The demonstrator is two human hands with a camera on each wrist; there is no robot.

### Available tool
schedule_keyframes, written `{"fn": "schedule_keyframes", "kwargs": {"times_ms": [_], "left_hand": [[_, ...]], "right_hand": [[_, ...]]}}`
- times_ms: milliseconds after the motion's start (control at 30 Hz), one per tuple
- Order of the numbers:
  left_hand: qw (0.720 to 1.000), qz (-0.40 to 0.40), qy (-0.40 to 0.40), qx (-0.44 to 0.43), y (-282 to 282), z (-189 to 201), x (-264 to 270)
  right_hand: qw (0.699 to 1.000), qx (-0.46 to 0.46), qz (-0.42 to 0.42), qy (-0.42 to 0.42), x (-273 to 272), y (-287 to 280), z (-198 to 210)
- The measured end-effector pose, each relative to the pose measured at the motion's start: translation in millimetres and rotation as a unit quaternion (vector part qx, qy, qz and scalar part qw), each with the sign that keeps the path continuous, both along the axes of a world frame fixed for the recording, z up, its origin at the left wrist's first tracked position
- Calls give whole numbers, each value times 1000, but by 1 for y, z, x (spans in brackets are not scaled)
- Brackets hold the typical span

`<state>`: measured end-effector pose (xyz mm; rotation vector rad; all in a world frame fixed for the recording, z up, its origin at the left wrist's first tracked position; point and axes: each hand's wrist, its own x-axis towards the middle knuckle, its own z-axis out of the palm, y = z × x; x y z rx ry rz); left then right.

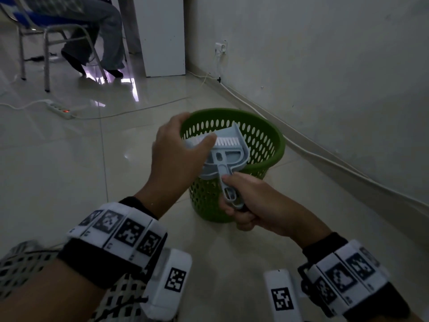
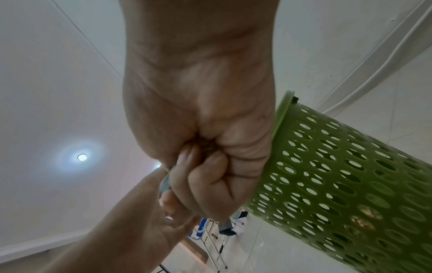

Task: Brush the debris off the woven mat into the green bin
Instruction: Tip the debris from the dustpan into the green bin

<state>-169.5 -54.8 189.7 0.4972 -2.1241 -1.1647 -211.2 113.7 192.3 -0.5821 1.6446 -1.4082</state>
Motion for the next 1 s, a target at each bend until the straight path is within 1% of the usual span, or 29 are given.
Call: {"fn": "schedule_keyframes", "kwargs": {"times_ms": [33,100,133,167,233,300,400,500,600,667,767,867,933,1000], "left_hand": [[996,-20,-40,75,1,-2,0],[971,-50,-89,217,3,-4,0],[961,-54,-97,254,3,-6,0],[958,-49,-98,266,3,-9,1],[963,-40,-87,251,1,-16,1],[967,-46,-72,242,0,-22,2],[968,-54,-46,240,-2,-27,8],[975,-58,-17,214,-6,-30,12],[980,-77,-15,180,-8,-33,15],[977,-105,-25,183,-9,-33,17],[969,-148,-49,189,-12,-32,19],[964,-173,-68,192,-14,-31,21],[962,-184,-77,185,-14,-32,24],[958,-207,-83,182,-15,-30,26]], "right_hand": [[1000,-2,3,1,3,-1,-2],[1000,3,-3,-3,8,-3,-6],[1000,11,-8,-8,9,-4,-7],[1000,21,-12,-14,11,-5,-10],[999,42,-16,-11,12,-5,-12],[997,70,-29,10,13,-4,-14],[990,95,-63,86,16,-3,-14],[979,83,-122,139,18,-4,-18],[976,69,-155,140,23,-5,-25],[977,61,-163,124,27,-5,-30],[980,65,-154,113,30,-6,-34],[981,86,-136,106,30,-3,-31],[971,113,-170,125,25,1,-30],[954,127,-238,134,18,5,-30]]}}
